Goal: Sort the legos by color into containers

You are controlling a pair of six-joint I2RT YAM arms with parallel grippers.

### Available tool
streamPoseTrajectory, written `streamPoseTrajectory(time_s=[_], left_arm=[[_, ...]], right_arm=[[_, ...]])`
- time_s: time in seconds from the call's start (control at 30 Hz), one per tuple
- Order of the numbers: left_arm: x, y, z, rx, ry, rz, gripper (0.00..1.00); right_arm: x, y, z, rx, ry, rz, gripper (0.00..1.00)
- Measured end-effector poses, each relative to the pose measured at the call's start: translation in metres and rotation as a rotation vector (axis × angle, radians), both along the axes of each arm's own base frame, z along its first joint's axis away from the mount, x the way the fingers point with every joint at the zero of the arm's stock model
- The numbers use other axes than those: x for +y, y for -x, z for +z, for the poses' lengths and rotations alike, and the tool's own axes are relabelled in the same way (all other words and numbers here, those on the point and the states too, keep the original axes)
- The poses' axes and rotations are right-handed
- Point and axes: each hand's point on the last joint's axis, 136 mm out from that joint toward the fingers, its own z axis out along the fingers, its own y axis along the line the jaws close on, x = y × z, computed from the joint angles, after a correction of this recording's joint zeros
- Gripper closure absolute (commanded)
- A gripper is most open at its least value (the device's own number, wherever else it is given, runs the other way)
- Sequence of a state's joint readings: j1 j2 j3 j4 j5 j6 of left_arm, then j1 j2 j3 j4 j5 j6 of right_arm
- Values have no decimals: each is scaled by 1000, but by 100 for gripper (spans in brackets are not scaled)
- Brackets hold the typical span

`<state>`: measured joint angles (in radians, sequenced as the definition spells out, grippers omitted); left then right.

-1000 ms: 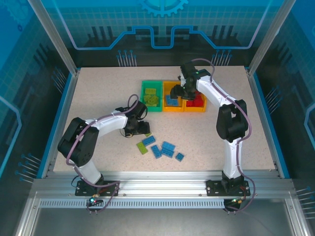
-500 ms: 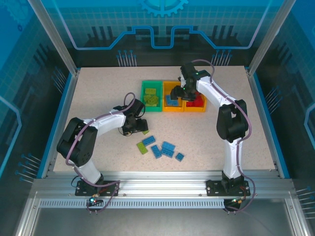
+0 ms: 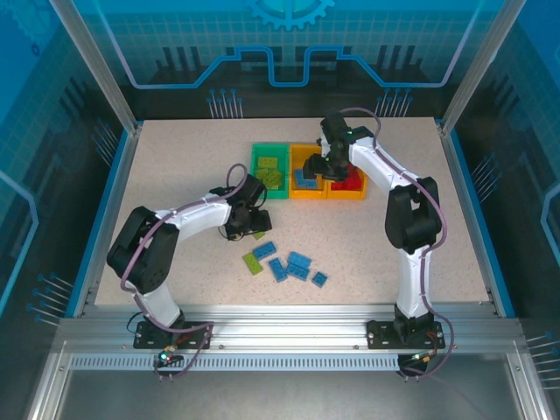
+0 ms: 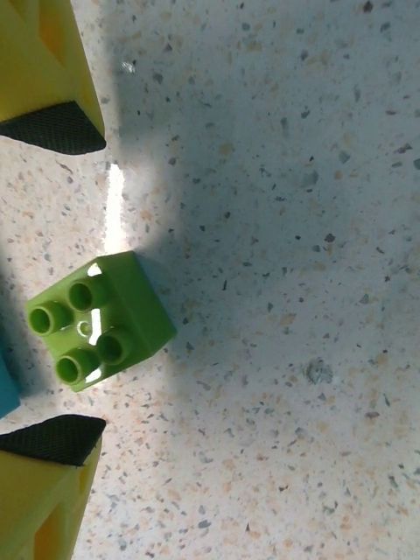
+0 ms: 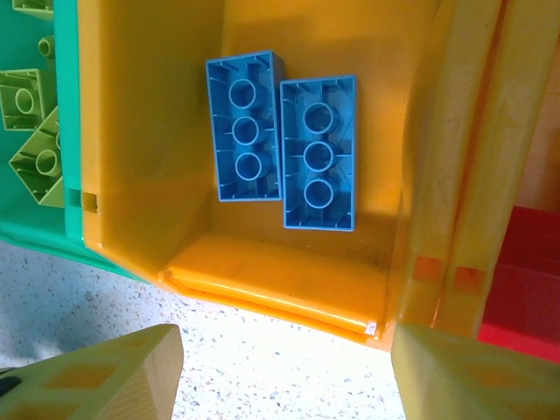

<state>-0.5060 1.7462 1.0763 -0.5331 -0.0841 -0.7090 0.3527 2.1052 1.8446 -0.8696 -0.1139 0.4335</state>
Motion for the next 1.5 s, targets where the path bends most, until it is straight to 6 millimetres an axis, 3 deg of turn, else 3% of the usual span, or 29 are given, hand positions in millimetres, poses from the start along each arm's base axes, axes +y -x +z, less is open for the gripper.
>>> streamPoseTrajectory(time_s=[0.2, 0.5, 0.8, 1.17, 1.33, 1.5], left_arm=[[-7, -9, -14, 34, -10, -3, 32], [-4, -8, -16, 44, -22, 1, 51], [-4, -10, -16, 54, -37, -2, 58], [-6, -26, -8, 22, -29, -16, 63], [-9, -43, 11, -17, -20, -28, 62], [-20, -85, 64, -150, 6, -51, 61]], right_arm=[[0, -1, 1, -6, -3, 0, 35], [1, -1, -1, -6, -5, 1, 35], [1, -1, -1, -6, -6, 1, 35], [0, 2, -2, -2, -4, 1, 35], [0, 2, 3, -12, -10, -2, 35], [1, 2, 15, -33, -26, -4, 35]])
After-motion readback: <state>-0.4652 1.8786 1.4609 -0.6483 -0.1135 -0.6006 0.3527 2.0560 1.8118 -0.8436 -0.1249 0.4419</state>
